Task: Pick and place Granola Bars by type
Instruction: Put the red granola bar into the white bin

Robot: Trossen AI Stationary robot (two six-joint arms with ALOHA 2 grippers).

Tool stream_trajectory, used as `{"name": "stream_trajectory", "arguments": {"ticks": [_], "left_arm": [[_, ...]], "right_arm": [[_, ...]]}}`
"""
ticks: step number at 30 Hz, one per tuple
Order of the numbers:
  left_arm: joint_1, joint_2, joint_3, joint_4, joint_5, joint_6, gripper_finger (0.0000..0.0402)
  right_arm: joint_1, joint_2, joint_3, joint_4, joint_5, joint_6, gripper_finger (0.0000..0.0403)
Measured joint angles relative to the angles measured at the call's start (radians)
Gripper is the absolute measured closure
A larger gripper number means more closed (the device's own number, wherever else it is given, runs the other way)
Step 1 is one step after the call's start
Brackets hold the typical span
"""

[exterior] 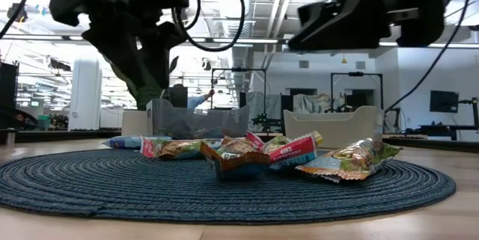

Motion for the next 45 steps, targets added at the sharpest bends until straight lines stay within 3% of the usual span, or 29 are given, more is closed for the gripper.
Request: {"name": "stream_trajectory", "arguments": {"ticks": [11,16,24,27,32,45], "left_arm": [[-0.107,0.0,-0.035,0.09,-0.036,-0.064,0.0159],[-0.139,0.006,-0.043,0.174,-0.072,-0.076,0.0159],[-0.144,0.011,-0.084,0.356,-0.072,-0.086,0.0159],[-0.137,0.024,-0.126,0.471,-0.058,-0.097,0.0159],[-0.125,0.043,-0.162,0.527,-0.067,-0.148,0.0159],[-0.065,0.207,-0.162,0.617,-0.017,-0.221,0.0159]], "right_arm": [[-0.088,0.268,0.201,-0.041,-0.157,-0.049,0.0284],[-0.101,0.28,0.303,-0.279,-0.089,-0.037,0.0284],[-0.073,0.244,0.325,-0.48,-0.12,0.036,0.0284],[-0.065,0.222,0.326,-0.554,-0.052,0.088,0.0284],[-0.061,0.162,0.324,-0.686,0.101,0.228,0.0284],[0.059,-0.01,0.224,-0.648,0.268,0.281,0.0285]]}}
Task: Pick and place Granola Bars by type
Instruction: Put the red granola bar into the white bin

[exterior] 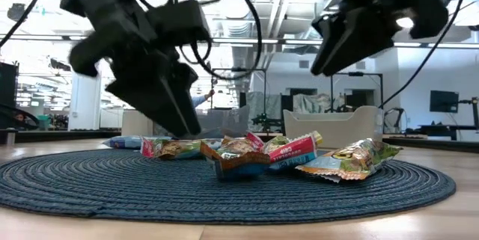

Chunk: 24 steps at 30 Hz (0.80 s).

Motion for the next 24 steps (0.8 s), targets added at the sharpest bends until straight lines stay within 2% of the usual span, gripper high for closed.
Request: {"name": "stream_trajectory", "arguments": {"ticks": [6,14,18,24], "left_arm": [[0.025,0.044,0.007,0.021,0.023,-0.008,0.0159],[0.028,0.046,0.008,-0.013,0.023,-0.009,0.0169],[0.028,0.046,0.008,-0.028,0.023,-0.013,0.0206],[0.028,0.045,0.009,-0.045,0.022,-0.012,0.0284]], "right_arm": [[0.042,-0.052,-0.036,0.004,0.018,0.0,0.0285],[0.065,-0.05,-0.035,-0.003,0.06,-0.006,0.0285],[0.065,-0.048,-0.034,-0.001,0.062,-0.007,0.0285],[0.065,-0.049,-0.034,0.0,0.081,-0.007,0.0285]]}}
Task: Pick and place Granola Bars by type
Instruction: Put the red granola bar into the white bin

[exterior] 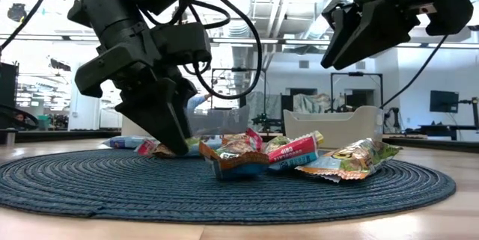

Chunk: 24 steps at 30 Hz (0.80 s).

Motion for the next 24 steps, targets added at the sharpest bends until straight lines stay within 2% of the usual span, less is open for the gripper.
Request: {"name": "stream_trajectory", "arguments": {"ticks": [5,12,18,24], "left_arm": [[0.0,-0.002,0.008,-0.012,-0.01,0.029,0.0335],[-0.009,0.0,0.131,-0.194,-0.111,0.066,0.0359],[-0.052,-0.001,0.286,-0.454,-0.205,0.04,0.0372],[-0.14,-0.002,0.444,-0.808,-0.218,-0.169,0.0374]], "right_arm": [[-0.001,0.0,0.0,-0.01,0.0,0.0,0.0285],[-0.001,0.0,0.0,-0.012,0.0,-0.049,0.0285],[-0.025,0.0,0.0,-0.012,-0.001,-0.103,0.0285],[-0.078,0.0,0.0,-0.012,-0.003,-0.143,0.0285]]}}
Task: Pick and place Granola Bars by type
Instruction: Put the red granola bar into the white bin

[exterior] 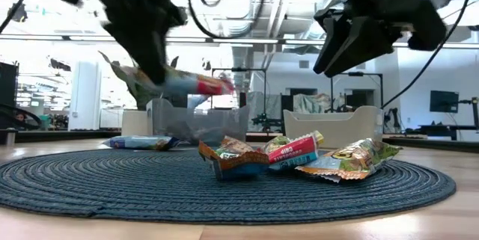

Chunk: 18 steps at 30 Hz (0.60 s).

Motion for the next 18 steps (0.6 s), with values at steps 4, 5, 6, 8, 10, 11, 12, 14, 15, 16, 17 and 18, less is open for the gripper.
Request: {"name": "stream_trajectory", "arguments": {"ticks": [4,5,6,8,10,11,12,14,15,16,17,18], "left_arm": [[-0.099,-0.001,0.085,-0.178,0.013,-0.185,0.0374],[-0.128,-0.001,0.101,-0.208,0.026,-0.237,0.0374],[-0.157,-0.001,0.116,-0.234,0.041,-0.289,0.0374],[-0.219,-0.001,0.138,-0.269,0.082,-0.402,0.0374],[-0.282,-0.001,0.144,-0.274,0.117,-0.525,0.0373],[-0.312,-0.001,0.144,-0.274,0.134,-0.589,0.0372],[-0.343,-0.001,0.144,-0.275,0.145,-0.656,0.0372],[-0.402,-0.001,0.144,-0.279,0.15,-0.789,0.0372],[-0.428,-0.001,0.144,-0.28,0.149,-0.854,0.0372],[-0.452,-0.001,0.144,-0.28,0.144,-0.912,0.0371],[-0.474,-0.001,0.144,-0.283,0.134,-0.968,0.0371],[-0.495,-0.001,0.144,-0.29,0.123,-1.021,0.0371]], "right_arm": [[-0.048,0.0,0.0,0.002,0.0,-0.018,0.0285],[-0.062,0.0,0.0,0.005,0.0,-0.018,0.0285],[-0.075,0.0,0.0,0.009,-0.001,-0.02,0.0285],[-0.102,0.0,0.0,0.021,-0.001,-0.038,0.0285],[-0.126,0.0,0.0,0.041,-0.001,-0.051,0.0285],[-0.137,0.0,0.0,0.051,-0.002,-0.058,0.0285],[-0.147,0.0,0.0,0.06,-0.004,-0.062,0.0285],[-0.164,0.0,0.0,0.074,-0.005,-0.068,0.0285],[-0.171,0.0,0.0,0.082,-0.005,-0.067,0.0285],[-0.177,0.0,0.0,0.09,-0.005,-0.067,0.0285],[-0.182,0.0,0.0,0.095,-0.005,-0.067,0.0285],[-0.185,0.0,0.0,0.098,-0.005,-0.068,0.0285]]}}
